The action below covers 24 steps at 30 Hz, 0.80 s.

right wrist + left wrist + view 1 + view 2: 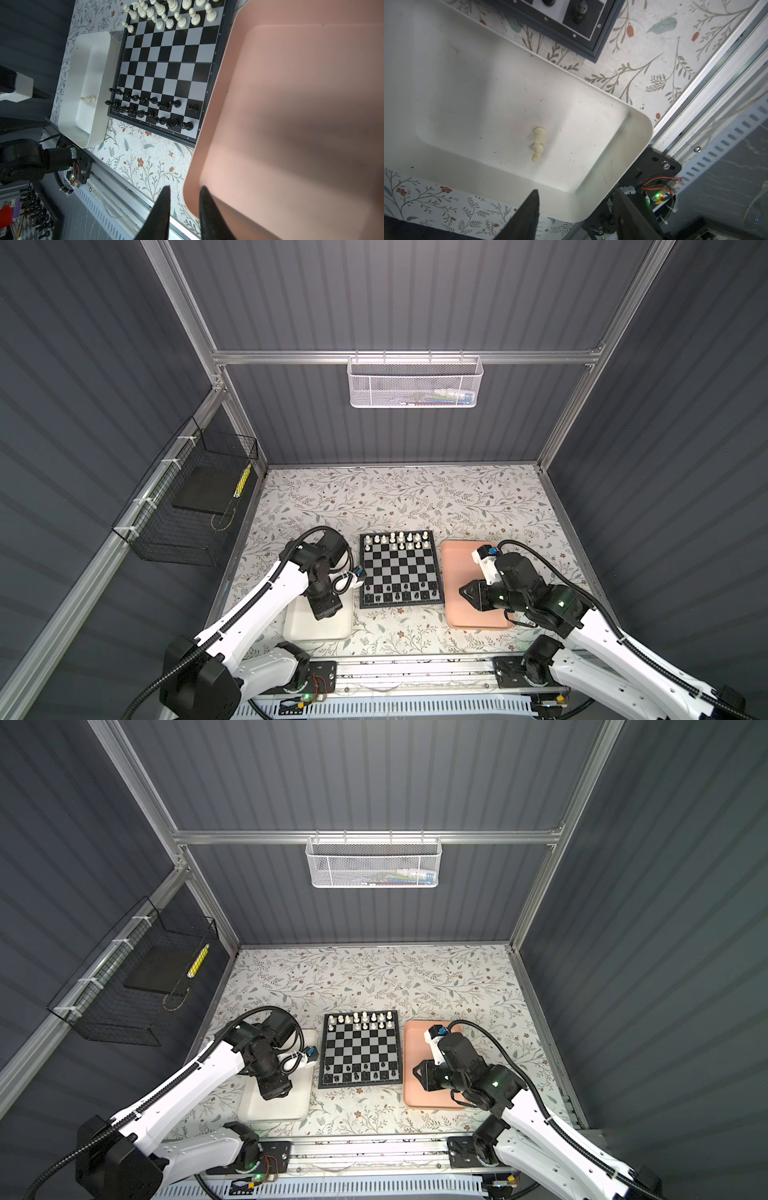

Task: Set up the chess pieces on the board
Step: 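Lower the open left gripper onto a white pawn in the white tray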

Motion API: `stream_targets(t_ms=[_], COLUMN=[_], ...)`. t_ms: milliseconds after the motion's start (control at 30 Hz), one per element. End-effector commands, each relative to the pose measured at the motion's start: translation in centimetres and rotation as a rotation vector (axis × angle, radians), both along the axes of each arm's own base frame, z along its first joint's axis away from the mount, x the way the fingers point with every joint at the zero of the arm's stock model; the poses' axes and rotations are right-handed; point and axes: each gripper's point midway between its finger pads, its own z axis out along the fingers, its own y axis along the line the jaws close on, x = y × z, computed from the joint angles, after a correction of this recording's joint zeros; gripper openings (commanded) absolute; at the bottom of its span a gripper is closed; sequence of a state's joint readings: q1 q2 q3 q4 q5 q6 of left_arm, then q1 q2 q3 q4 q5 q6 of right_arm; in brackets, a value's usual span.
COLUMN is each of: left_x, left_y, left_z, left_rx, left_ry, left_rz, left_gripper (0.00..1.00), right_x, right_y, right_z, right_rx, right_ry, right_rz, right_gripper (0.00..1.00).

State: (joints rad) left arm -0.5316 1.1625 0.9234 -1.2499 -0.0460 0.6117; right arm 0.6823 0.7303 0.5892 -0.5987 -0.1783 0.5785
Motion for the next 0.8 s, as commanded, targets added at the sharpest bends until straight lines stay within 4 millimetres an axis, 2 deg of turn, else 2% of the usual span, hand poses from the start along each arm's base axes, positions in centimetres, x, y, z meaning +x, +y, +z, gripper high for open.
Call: stream_targets(t_ms=[0, 300, 467, 767], left_x=[0.4, 1.7, 1.7, 2.0], left_y=[0.1, -0.2, 0.0, 1.3], left_z=[-0.7, -2.1, -2.8, -3.8], left_rx=[0.015, 0.038, 0.059, 0.101], left_ry=[-0.01, -0.018, -0.003, -0.03], left_rz=[-0.022, -0.008, -0.013, -0.021], left_gripper=[0.58, 0.56, 0.54, 0.5], right_x=[-0.2, 0.4, 0.7, 0.7], right_y=[-0.4, -0.1, 0.0, -0.4], right_z=[-1.0, -1.2, -1.2, -1.2], right_rx=[-0.028, -0.032, -0.03, -0.032], right_ry=[0.009, -0.025, -0.036, -0.055], right_rz=[0.003, 0.007, 0.011, -0.003], right_gripper=[0.28, 0.28, 0.28, 0.28])
